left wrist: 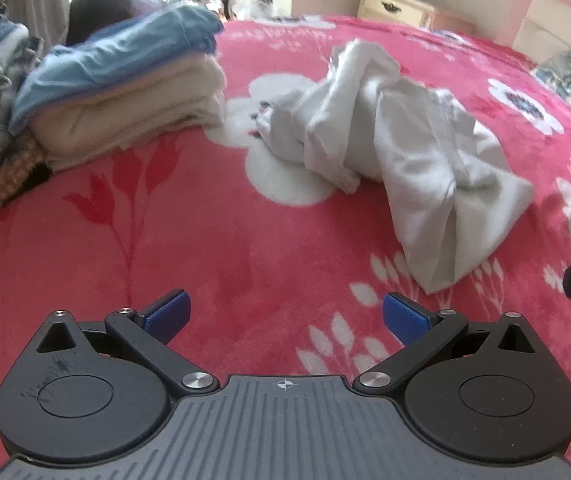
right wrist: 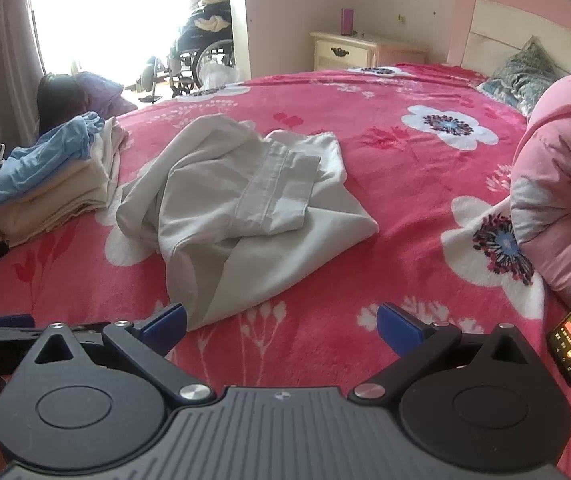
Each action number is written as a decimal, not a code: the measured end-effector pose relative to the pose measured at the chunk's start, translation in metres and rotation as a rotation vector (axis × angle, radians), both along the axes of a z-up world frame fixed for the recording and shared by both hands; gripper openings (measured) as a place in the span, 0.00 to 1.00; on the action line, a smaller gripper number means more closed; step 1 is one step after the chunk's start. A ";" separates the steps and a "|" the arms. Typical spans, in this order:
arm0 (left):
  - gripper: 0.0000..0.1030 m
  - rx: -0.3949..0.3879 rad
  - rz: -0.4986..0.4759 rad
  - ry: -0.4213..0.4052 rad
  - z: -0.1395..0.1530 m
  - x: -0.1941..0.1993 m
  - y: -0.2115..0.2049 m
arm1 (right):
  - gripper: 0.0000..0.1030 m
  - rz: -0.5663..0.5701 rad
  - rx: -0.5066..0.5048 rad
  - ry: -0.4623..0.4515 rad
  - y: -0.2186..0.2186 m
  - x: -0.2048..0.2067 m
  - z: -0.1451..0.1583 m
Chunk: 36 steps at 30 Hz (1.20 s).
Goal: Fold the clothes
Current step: 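Move both grippers toward the crumpled white shirt on the bed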
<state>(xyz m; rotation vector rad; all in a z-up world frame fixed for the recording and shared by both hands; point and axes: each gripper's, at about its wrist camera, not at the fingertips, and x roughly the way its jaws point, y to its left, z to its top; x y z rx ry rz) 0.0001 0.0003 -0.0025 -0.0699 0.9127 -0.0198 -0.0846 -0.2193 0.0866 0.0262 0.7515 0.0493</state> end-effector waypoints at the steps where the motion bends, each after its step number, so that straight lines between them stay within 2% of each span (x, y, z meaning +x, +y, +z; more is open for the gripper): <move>1: 1.00 -0.003 -0.001 0.013 -0.003 0.000 0.000 | 1.00 0.001 -0.001 0.002 0.000 0.000 -0.001; 11: 1.00 -0.029 -0.011 0.141 -0.035 0.004 0.006 | 1.00 0.004 -0.011 0.020 0.001 0.003 -0.007; 16: 1.00 0.008 -0.005 0.139 -0.031 0.002 -0.001 | 1.00 -0.007 -0.013 0.067 0.001 0.008 -0.005; 20: 1.00 0.003 0.025 0.080 -0.014 -0.003 0.000 | 1.00 -0.003 -0.018 0.097 0.000 0.008 -0.006; 27: 1.00 0.000 0.038 -0.023 0.037 -0.014 0.001 | 1.00 0.022 -0.029 0.143 -0.003 -0.003 0.001; 31: 1.00 0.024 0.018 -0.050 0.066 -0.028 -0.003 | 1.00 0.014 -0.021 0.162 -0.011 -0.023 0.016; 36: 1.00 0.012 0.021 -0.056 0.084 -0.052 -0.003 | 1.00 0.035 -0.009 0.162 -0.011 -0.056 0.030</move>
